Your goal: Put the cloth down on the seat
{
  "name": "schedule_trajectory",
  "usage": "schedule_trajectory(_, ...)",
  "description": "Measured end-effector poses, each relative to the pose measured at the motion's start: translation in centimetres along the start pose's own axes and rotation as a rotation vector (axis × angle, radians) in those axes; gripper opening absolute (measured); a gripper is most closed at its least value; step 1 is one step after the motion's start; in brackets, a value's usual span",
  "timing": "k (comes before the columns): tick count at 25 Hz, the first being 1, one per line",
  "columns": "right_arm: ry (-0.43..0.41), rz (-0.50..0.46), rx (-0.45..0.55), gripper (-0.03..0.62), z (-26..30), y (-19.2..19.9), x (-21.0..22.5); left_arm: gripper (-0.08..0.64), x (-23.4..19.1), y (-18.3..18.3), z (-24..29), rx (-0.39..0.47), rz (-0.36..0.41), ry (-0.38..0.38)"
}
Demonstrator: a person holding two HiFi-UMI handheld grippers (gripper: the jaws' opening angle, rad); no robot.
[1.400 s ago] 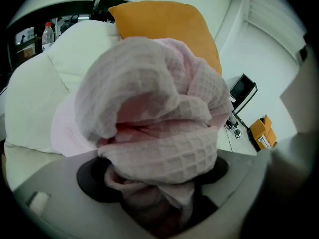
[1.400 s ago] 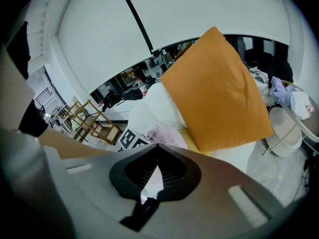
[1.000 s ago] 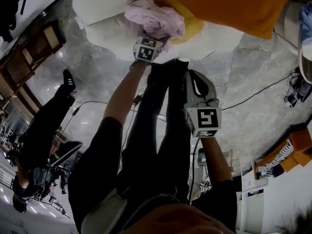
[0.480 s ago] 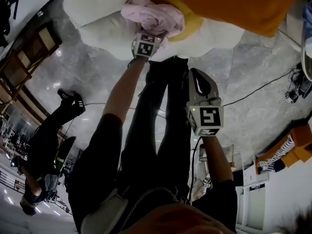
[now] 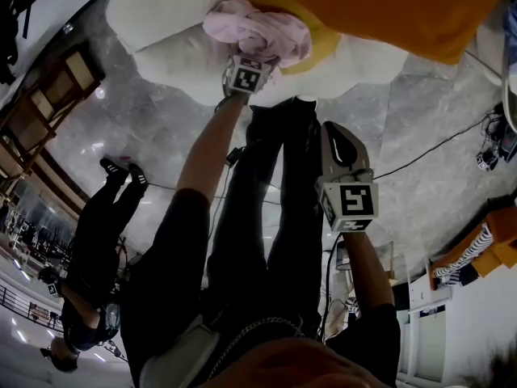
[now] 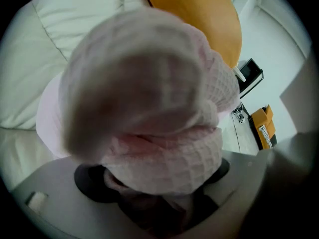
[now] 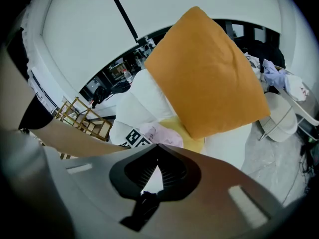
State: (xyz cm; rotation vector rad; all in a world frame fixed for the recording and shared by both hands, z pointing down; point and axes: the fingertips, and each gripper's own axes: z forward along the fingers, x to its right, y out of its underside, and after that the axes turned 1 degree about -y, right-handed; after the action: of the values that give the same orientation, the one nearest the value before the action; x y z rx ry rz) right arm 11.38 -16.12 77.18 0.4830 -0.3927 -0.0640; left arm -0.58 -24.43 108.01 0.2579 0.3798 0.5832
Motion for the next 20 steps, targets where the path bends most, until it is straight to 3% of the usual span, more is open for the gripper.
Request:
schedule_trajectory(9,-0.018,-0.007,0.019,0.003,-0.1,-0.2,-1.6,0.479,0.1,0.5,-1.0,-0.019,-0.013,0.04)
schedule_trajectory(18,-0.037,-0.038,0.016,0.003,-0.6,-0.2,-3.4,0.47,-0.3,-0.2,-5.2,0.095,-0.087,0.008)
schedule_trajectory(20,-0.047,-0.056,0.014,0.003,-0.7,-0.4,-4.0,0.435,-0.8,-0.5,-6.7,0.128,-0.126,-0.014)
